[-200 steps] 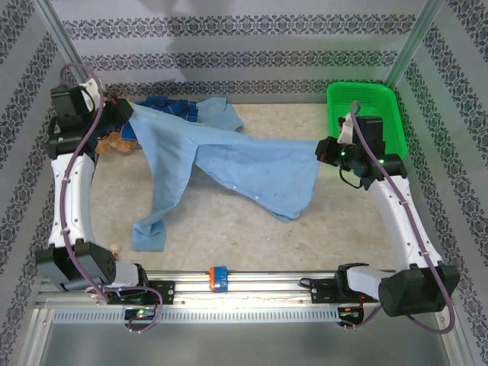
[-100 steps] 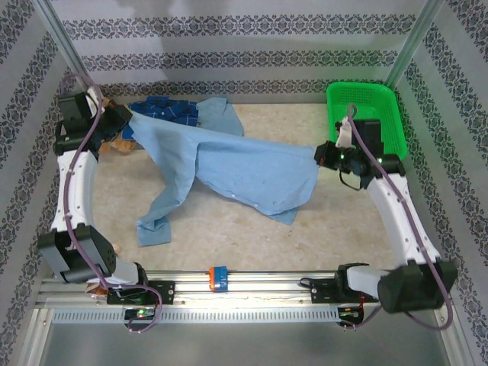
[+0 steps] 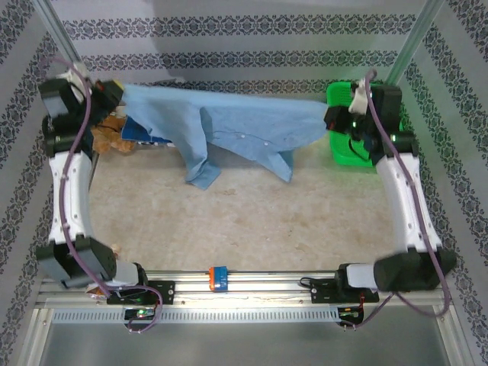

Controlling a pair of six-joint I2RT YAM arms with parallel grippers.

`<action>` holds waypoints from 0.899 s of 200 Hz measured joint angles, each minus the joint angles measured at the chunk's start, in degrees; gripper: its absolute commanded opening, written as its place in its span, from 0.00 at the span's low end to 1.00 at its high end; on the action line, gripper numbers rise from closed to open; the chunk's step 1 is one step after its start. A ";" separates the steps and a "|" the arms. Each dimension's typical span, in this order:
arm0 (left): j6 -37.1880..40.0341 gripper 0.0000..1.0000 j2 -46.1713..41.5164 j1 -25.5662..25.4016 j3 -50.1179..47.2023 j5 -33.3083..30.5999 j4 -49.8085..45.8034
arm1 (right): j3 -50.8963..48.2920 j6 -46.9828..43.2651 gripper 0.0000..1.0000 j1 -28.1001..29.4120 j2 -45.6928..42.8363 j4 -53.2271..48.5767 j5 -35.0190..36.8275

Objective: Fold and stack the long sleeve shirts

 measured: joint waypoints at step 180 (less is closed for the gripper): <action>-3.28 0.94 -7.87 -8.13 -27.28 -22.34 -23.82 | -36.28 19.93 0.64 15.89 -12.81 -4.87 17.09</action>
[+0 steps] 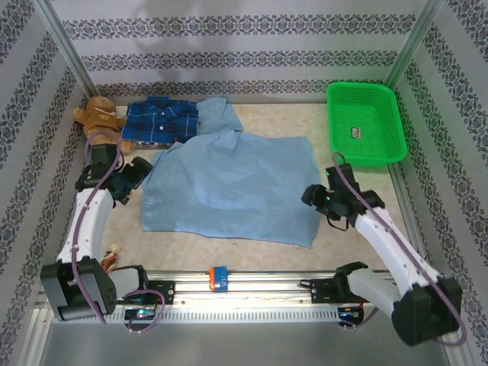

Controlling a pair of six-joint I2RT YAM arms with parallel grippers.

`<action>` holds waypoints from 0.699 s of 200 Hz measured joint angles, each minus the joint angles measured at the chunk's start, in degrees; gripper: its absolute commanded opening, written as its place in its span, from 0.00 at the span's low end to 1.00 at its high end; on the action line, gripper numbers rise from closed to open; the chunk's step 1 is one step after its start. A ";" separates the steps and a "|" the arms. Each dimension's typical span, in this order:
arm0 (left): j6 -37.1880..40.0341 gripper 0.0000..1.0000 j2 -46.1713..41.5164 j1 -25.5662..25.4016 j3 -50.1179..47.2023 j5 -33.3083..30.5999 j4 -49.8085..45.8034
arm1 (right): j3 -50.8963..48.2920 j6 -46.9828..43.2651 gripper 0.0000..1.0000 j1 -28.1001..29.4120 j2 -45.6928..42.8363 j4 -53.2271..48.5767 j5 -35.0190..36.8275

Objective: Fold and stack the long sleeve shirts

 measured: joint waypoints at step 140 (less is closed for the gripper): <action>1.46 0.94 5.46 -5.51 -10.58 -1.73 -11.15 | 0.55 -1.01 0.64 28.89 14.62 -8.44 7.30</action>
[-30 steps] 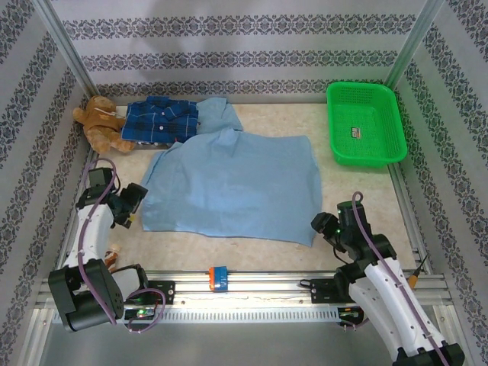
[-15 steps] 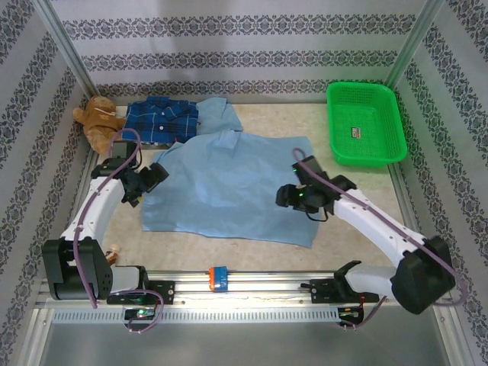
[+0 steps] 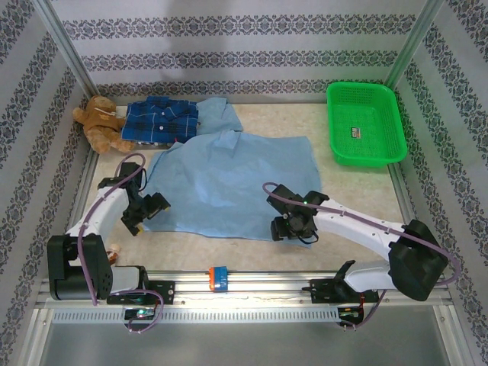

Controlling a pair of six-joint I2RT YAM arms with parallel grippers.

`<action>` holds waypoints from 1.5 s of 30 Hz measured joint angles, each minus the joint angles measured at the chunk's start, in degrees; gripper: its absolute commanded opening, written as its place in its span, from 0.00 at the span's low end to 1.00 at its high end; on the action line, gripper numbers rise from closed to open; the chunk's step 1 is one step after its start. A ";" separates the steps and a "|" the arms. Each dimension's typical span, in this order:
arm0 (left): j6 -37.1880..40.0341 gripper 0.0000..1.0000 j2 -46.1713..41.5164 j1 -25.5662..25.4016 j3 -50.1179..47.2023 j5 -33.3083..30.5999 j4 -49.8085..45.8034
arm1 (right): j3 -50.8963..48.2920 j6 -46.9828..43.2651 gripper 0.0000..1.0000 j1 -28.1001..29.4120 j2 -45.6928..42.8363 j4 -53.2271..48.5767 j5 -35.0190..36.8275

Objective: Fold and stack the long sleeve shirts

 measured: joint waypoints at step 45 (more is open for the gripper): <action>-2.34 0.06 -0.59 9.81 -11.74 4.20 9.20 | -17.07 17.59 0.62 -14.69 -16.04 3.32 -4.52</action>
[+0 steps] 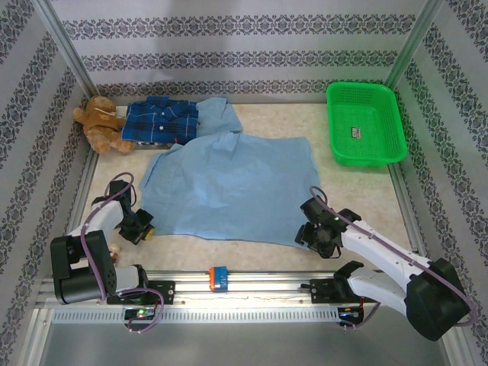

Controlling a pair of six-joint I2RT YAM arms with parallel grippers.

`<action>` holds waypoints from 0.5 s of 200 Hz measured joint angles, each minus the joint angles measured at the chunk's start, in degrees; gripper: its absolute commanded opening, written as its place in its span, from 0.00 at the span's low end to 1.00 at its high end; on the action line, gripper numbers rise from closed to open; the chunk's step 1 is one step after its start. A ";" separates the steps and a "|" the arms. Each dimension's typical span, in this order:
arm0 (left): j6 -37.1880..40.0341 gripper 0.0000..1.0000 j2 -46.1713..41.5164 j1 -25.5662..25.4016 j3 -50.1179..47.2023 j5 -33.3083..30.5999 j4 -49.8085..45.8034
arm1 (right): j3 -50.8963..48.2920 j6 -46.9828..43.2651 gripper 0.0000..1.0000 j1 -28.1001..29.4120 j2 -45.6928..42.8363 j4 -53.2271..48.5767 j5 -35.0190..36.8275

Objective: Fold and stack the long sleeve shirts

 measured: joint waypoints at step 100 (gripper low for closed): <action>0.02 0.00 -1.03 -0.09 -0.98 5.29 7.23 | -0.52 1.49 0.49 -0.26 4.70 4.20 -2.78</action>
